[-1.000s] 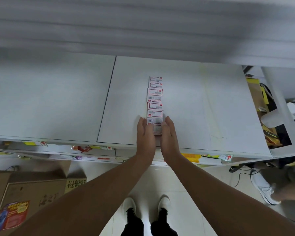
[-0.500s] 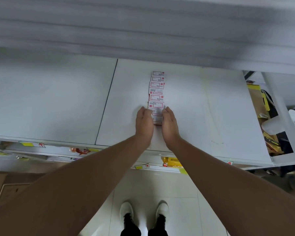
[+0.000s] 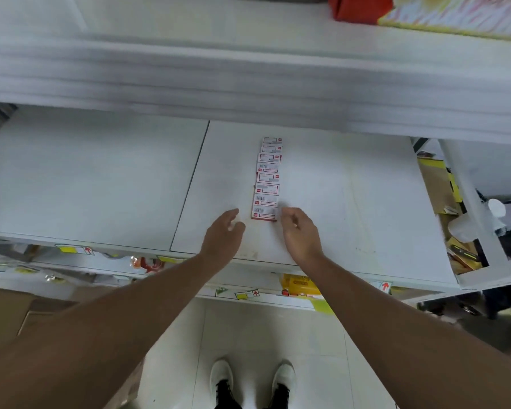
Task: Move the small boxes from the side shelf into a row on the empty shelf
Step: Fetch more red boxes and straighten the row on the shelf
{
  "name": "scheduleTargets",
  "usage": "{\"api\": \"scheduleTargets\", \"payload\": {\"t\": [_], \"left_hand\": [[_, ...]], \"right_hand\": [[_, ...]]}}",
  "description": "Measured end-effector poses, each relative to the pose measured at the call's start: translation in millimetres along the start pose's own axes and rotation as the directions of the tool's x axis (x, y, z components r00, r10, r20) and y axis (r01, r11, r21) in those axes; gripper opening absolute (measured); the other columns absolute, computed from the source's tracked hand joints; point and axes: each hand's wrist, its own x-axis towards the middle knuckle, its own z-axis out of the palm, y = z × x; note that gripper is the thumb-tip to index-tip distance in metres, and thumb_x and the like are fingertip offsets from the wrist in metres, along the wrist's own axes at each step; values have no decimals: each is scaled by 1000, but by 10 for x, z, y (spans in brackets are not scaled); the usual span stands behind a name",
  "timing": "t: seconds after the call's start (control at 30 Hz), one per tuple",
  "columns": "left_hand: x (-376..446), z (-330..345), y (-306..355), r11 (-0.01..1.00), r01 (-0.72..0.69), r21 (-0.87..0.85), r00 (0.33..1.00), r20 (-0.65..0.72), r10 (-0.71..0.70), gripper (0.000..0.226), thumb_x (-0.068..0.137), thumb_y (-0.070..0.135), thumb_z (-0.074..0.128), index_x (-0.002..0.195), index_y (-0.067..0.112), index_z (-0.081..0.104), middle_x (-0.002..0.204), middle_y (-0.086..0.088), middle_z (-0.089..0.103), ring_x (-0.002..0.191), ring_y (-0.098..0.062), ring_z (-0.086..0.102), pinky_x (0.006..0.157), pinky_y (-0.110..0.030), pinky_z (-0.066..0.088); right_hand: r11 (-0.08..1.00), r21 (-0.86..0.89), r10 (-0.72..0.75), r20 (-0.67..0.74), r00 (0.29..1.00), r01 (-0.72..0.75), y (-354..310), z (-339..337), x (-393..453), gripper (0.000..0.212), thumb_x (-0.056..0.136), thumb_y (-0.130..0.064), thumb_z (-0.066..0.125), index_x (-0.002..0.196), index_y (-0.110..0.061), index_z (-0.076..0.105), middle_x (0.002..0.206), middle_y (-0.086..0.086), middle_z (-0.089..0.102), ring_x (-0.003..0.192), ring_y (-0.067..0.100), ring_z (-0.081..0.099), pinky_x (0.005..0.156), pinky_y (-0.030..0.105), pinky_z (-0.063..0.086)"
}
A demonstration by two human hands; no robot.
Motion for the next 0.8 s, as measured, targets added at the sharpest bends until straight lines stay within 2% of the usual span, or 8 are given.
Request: {"api": "scheduleTargets", "payload": {"t": [0.07, 0.13, 0.27, 0.33, 0.43, 0.53, 0.7, 0.8], "left_hand": [[-139, -99, -102, 994, -4, 112, 1000, 15, 2, 52, 109, 30, 54, 160, 23, 49, 163, -2, 52, 147, -21, 50, 115, -33, 36], [-301, -207, -136, 984, 6, 181, 1000, 18, -9, 49, 111, 38, 53, 158, 23, 52, 162, -4, 52, 145, -21, 51, 109, -26, 35], [-633, -392, -202, 940, -38, 339, 999, 4, 39, 55, 110, 53, 50, 155, 21, 56, 161, -4, 52, 141, -21, 53, 106, -21, 33], [-839, -474, -205, 920, -30, 390, 999, -29, 45, 57, 109, 55, 50, 157, 24, 54, 163, 0, 49, 142, -19, 53, 109, -23, 36], [-1165, -586, -198, 880, -12, 475, 999, -35, 32, 60, 107, 60, 49, 158, 28, 51, 164, 1, 47, 142, -20, 53, 116, -37, 44], [-1486, -689, -215, 841, -4, 541, 1000, -21, 19, 65, 106, 60, 50, 161, 26, 48, 164, -3, 45, 149, -26, 46, 120, -44, 42], [-1995, -843, -346, 743, -16, 669, 996, -55, 71, 58, 101, 62, 48, 147, 28, 59, 149, -2, 57, 137, -28, 54, 107, -46, 51], [-2411, -918, -563, 706, -1, 709, 989, -106, 107, 63, 102, 60, 48, 155, 26, 50, 156, -4, 53, 138, -30, 53, 106, -48, 49]], "right_hand": [[998, -56, -18, 67, 998, 22, -17, -80, -74, 34, 110, -36, 51, 135, -20, 68, 125, -6, 67, 117, 15, 61, 91, 25, 40], [989, -140, -21, 139, 990, 41, -25, -167, -146, 34, 108, -36, 53, 136, -21, 66, 130, -4, 67, 115, 15, 59, 90, 25, 39], [935, -328, -41, 278, 960, 135, -32, -242, -254, 41, 103, -40, 56, 141, -23, 62, 138, -2, 63, 121, 17, 57, 93, 29, 41], [895, -396, -73, 324, 943, 205, -16, -237, -344, 47, 102, -44, 57, 144, -24, 58, 142, -1, 61, 126, 18, 57, 97, 33, 45], [834, -473, -109, 365, 924, 285, -89, -252, -587, 61, 101, -51, 57, 156, -27, 44, 151, 1, 56, 131, 21, 57, 104, 40, 49], [759, -535, -154, 407, 900, 371, -188, -245, -882, 71, 101, -56, 54, 162, -31, 30, 155, 2, 51, 133, 26, 57, 106, 47, 51], [574, -672, -175, 457, 872, 467, -260, -136, -1349, 70, 100, -61, 53, 160, -29, 37, 149, 4, 50, 133, 29, 54, 103, 48, 52], [529, -702, -161, 468, 869, 476, -228, -3, -1760, 62, 99, -56, 53, 153, -26, 47, 140, 7, 53, 127, 32, 56, 99, 46, 52]]}}
